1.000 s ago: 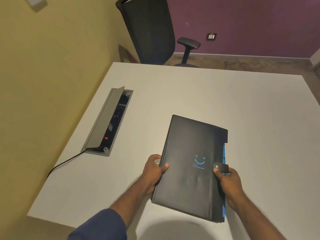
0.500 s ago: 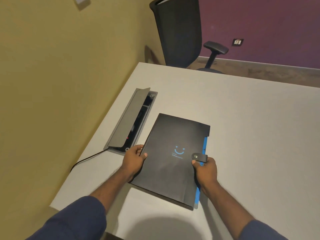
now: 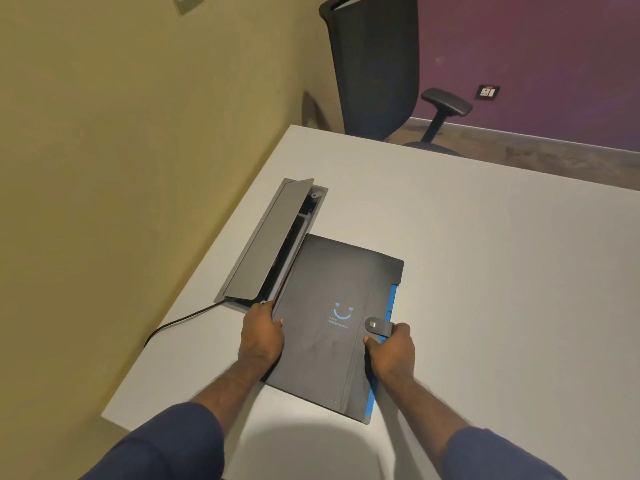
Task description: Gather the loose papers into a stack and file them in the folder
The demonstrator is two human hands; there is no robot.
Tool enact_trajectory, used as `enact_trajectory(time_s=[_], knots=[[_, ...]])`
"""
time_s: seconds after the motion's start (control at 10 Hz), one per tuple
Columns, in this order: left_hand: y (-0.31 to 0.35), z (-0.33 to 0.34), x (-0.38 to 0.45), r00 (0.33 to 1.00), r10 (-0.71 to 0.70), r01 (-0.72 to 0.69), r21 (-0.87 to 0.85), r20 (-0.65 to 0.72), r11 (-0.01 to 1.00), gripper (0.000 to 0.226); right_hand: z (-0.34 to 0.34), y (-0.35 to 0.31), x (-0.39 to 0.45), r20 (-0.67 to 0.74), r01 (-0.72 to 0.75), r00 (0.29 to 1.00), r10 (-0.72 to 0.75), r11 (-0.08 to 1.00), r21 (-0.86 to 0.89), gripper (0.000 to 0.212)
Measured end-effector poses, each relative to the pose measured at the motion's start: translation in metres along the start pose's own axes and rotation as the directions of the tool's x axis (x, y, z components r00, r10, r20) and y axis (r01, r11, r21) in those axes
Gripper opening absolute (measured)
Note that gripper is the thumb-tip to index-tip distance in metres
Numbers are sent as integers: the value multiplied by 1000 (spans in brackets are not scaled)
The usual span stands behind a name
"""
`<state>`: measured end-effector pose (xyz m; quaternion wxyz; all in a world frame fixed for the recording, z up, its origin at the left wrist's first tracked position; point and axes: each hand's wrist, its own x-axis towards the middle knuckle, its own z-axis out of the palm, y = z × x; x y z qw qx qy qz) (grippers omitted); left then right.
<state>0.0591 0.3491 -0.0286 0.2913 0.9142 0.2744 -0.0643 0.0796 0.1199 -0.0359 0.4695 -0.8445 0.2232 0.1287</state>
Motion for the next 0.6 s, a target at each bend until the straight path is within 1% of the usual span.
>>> enact_trajectory(time_s=[0.1,0.3,0.4,0.5,0.6], knots=[[1,0,-3,998,49,-45,95,-34,994,42,-1,-2,-1,7,7,1000,-7,998,-55,33],[6,2,-7,996,60,-48,182,-65,982,44,-10,-2,1,61,1,998,9,987,-158,40],[12,3,-17,977,184,-151,257,-110,954,36,-22,5,-2,42,11,999,0,967,-256,39],[27,15,-32,905,409,-367,275,-115,889,28,-42,18,-3,-7,77,996,-84,942,-325,42],[52,34,-51,853,521,-496,248,-43,832,38,-66,31,-5,-64,180,972,-227,889,-421,48]])
